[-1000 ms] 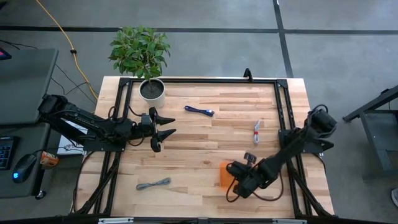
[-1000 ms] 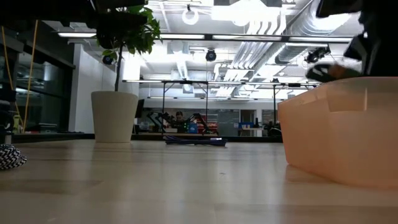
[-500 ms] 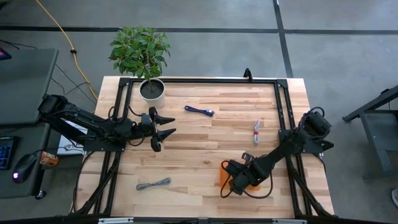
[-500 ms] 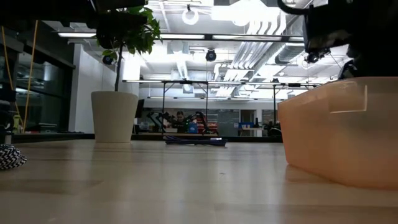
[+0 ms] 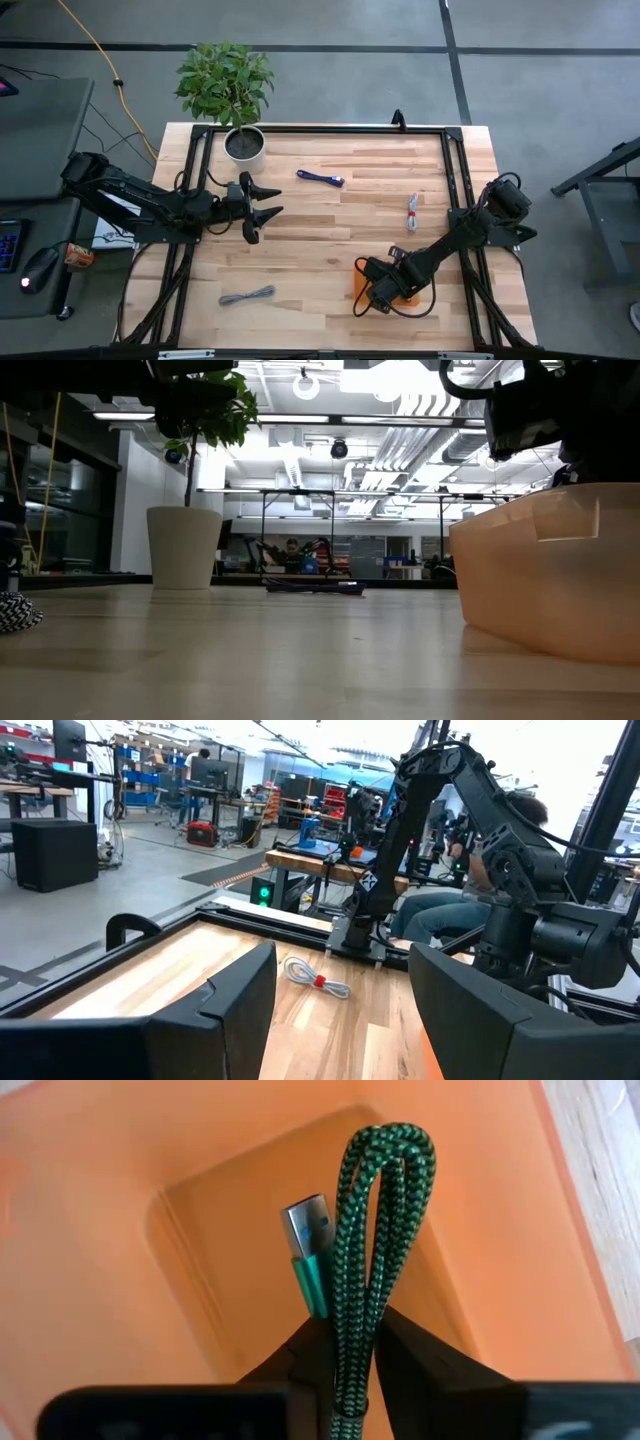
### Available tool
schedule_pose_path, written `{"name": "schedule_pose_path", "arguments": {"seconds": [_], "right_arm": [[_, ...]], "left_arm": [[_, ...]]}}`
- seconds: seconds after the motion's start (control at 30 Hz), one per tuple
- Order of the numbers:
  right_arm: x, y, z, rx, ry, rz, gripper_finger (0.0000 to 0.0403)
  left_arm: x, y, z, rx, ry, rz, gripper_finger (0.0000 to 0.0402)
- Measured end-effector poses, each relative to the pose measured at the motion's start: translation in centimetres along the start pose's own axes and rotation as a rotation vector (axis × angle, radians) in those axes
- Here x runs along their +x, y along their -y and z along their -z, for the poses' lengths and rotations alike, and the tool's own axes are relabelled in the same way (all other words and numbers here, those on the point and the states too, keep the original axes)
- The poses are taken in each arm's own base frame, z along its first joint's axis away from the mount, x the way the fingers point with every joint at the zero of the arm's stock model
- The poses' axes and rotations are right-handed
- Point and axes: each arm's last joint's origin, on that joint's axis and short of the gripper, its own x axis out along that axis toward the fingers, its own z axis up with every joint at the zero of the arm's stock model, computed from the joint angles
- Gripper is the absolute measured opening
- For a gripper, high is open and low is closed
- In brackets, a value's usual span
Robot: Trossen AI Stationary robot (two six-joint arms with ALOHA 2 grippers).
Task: Pick and place USB-C Cables
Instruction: Put the green charger cable into the orange bin, then put the white charger cable into the orange bin
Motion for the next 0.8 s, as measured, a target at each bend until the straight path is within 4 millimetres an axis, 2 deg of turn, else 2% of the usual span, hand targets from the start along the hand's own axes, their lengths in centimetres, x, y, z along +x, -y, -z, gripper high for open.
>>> {"name": "schedule_pose_path", "arguments": {"seconds": [0.23,0.43,0.6,0.8], "right_arm": [[0.1,0.3,-0.4,0.017,-0.038,-0.022,0.0086],[-0.4,0.1,-0.9,-0.036,-0.040,-0.037,0.0152],[-2.3,-0.7,-1.6,-0.132,-0.110,-0.073,0.0196],[-5.8,-1.5,-0.8,-0.274,-0.096,0.032,0.0201]], "left_arm": [[0.0,0.0,0.0,0.000,0.000,0.000,0.0209],[0.0,0.0,0.0,0.000,0.000,0.000,0.0209],[0.0,0.0,0.0,-0.001,0.000,0.000,0.0209],[0.0,0.0,0.3,-0.022,-0.033,-0.004,0.0209]]}}
